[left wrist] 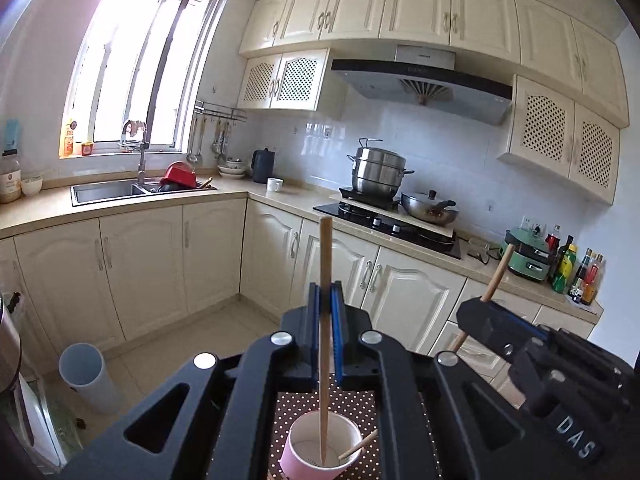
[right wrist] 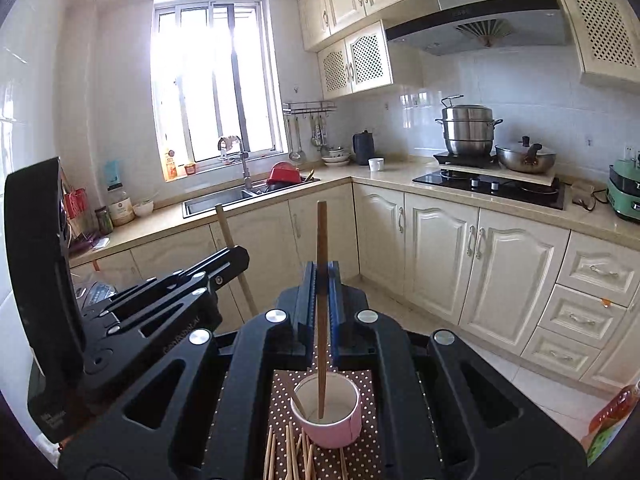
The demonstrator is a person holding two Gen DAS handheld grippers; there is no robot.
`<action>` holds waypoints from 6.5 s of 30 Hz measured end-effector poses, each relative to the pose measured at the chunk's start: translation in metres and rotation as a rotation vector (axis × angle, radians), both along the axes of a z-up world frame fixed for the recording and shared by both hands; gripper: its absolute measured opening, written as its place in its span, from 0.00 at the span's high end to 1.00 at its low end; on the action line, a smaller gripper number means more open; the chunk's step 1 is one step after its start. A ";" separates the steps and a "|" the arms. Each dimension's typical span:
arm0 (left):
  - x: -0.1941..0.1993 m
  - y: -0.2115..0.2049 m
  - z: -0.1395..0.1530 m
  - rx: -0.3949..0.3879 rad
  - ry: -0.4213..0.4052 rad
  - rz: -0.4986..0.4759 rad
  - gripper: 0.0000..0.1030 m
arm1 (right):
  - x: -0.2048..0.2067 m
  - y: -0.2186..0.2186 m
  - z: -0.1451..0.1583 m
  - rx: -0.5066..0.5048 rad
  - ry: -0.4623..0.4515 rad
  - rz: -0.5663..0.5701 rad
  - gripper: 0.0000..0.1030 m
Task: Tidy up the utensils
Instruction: 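Lift both held chopsticks over the pink cup while both grippers open to drop them in, then lower the left gripper to the chopstick pile and grasp one chopstick, then lift the left gripper's chopstick while the right gripper grasps a chopstick from the pile, then carry both chopsticks over the pink cup while the left gripper opens to drop its chopstick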
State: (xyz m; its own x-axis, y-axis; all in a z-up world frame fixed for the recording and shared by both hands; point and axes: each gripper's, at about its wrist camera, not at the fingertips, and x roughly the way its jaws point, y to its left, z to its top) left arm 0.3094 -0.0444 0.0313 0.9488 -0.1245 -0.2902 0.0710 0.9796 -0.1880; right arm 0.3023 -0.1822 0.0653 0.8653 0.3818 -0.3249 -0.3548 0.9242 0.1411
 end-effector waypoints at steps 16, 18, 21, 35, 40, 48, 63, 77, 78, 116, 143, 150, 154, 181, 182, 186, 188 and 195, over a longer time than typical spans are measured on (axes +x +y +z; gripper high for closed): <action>0.025 0.001 -0.060 0.090 0.137 -0.041 0.94 | 0.028 0.011 -0.059 -0.048 0.161 0.019 0.94; 0.024 0.002 -0.063 0.095 0.143 -0.045 0.94 | 0.028 0.012 -0.064 -0.058 0.173 0.014 0.94; 0.023 0.001 -0.067 0.103 0.162 -0.056 0.92 | 0.028 0.012 -0.073 -0.047 0.202 0.012 0.94; -0.011 0.008 -0.062 0.148 0.160 -0.060 0.49 | 0.007 0.003 -0.071 -0.018 0.216 -0.012 0.77; -0.032 0.017 -0.053 0.151 0.126 -0.027 0.38 | -0.008 -0.005 -0.062 -0.007 0.183 -0.027 0.53; -0.065 0.029 -0.055 0.196 0.116 0.008 0.35 | -0.031 -0.016 -0.062 0.002 0.170 -0.033 0.50; -0.100 0.011 -0.146 0.323 0.321 -0.179 0.35 | -0.079 -0.033 -0.134 -0.036 0.288 -0.027 0.49; -0.093 -0.052 -0.228 0.489 0.478 -0.353 0.54 | -0.098 -0.054 -0.199 0.011 0.441 -0.045 0.47; -0.093 -0.054 -0.231 0.493 0.485 -0.359 0.55 | -0.099 -0.054 -0.201 0.011 0.445 -0.044 0.47; -0.057 -0.008 -0.230 0.316 0.580 -0.333 0.94 | -0.052 -0.024 -0.227 -0.058 0.550 0.016 0.46; -0.042 0.050 -0.189 0.180 0.524 -0.141 0.94 | -0.001 0.017 -0.237 -0.240 0.648 0.111 0.94; -0.067 0.039 -0.154 0.175 0.447 -0.168 0.94 | -0.036 -0.011 -0.187 -0.145 0.525 0.113 0.94; -0.083 0.034 -0.131 0.158 0.394 -0.183 0.94 | -0.057 -0.021 -0.152 -0.097 0.434 0.108 0.94; -0.099 0.003 -0.021 0.074 0.142 -0.175 0.94 | -0.083 -0.018 -0.043 0.049 0.043 0.042 0.94; -0.096 0.001 -0.017 0.075 0.130 -0.173 0.94 | -0.080 -0.016 -0.040 0.047 0.031 0.040 0.94; -0.084 -0.001 -0.005 0.070 0.100 -0.170 0.94 | -0.069 -0.011 -0.030 0.059 -0.021 0.031 0.94; -0.077 -0.001 0.002 0.060 0.081 -0.160 0.94 | -0.065 -0.009 -0.026 0.067 -0.042 0.028 0.94; -0.048 0.009 0.017 0.005 0.029 -0.111 0.94 | -0.041 -0.002 -0.021 0.083 -0.122 0.003 0.94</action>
